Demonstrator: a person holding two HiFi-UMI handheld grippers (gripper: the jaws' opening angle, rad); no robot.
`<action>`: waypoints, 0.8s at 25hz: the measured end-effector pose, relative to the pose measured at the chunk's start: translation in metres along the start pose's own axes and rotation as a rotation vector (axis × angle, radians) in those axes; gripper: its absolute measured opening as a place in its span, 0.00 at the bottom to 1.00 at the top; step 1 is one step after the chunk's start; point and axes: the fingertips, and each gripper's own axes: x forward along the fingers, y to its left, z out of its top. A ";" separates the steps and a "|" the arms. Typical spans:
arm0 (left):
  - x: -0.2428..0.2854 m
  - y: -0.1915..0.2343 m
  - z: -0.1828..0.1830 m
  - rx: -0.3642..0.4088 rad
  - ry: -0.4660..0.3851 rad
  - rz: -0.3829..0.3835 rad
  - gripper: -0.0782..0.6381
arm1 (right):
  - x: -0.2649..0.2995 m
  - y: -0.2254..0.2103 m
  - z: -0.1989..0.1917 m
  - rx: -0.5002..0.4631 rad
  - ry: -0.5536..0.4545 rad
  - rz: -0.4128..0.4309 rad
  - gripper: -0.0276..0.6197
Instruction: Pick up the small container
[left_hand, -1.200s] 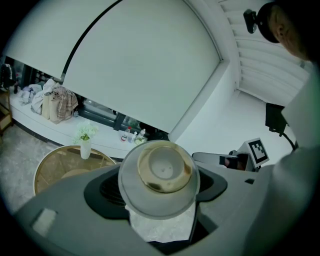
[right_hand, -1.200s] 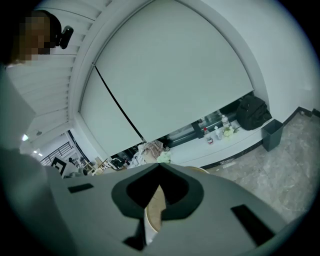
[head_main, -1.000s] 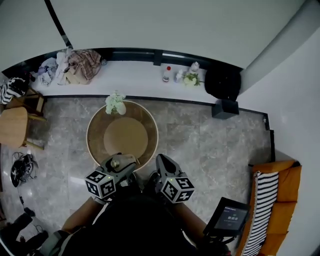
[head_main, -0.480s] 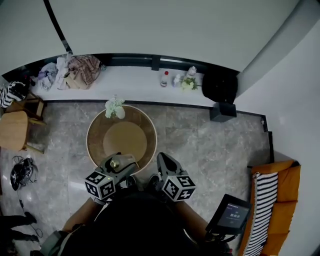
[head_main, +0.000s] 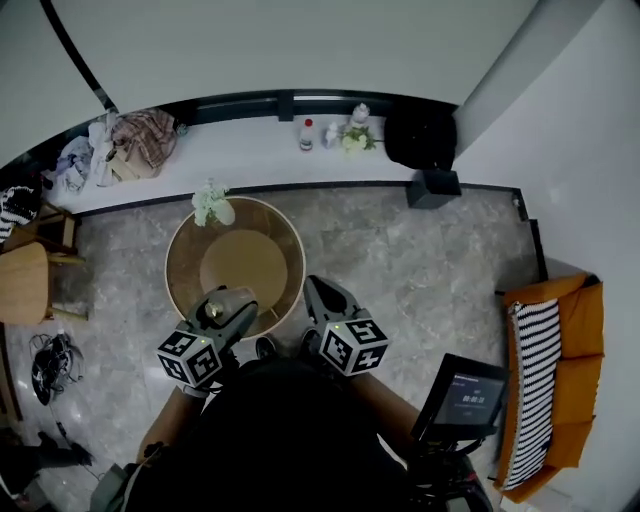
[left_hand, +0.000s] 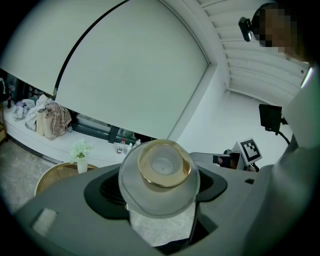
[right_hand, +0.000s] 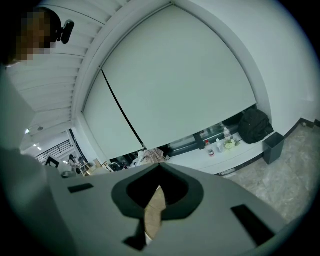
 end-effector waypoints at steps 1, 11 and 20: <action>-0.001 0.002 0.001 -0.001 0.001 0.002 0.59 | 0.001 0.001 0.002 -0.003 0.000 0.000 0.04; 0.007 0.009 0.001 -0.006 0.004 0.007 0.59 | 0.001 0.000 0.012 -0.032 -0.017 0.004 0.04; 0.011 0.015 -0.013 -0.007 0.041 0.009 0.59 | 0.005 -0.002 0.001 -0.033 0.002 0.000 0.04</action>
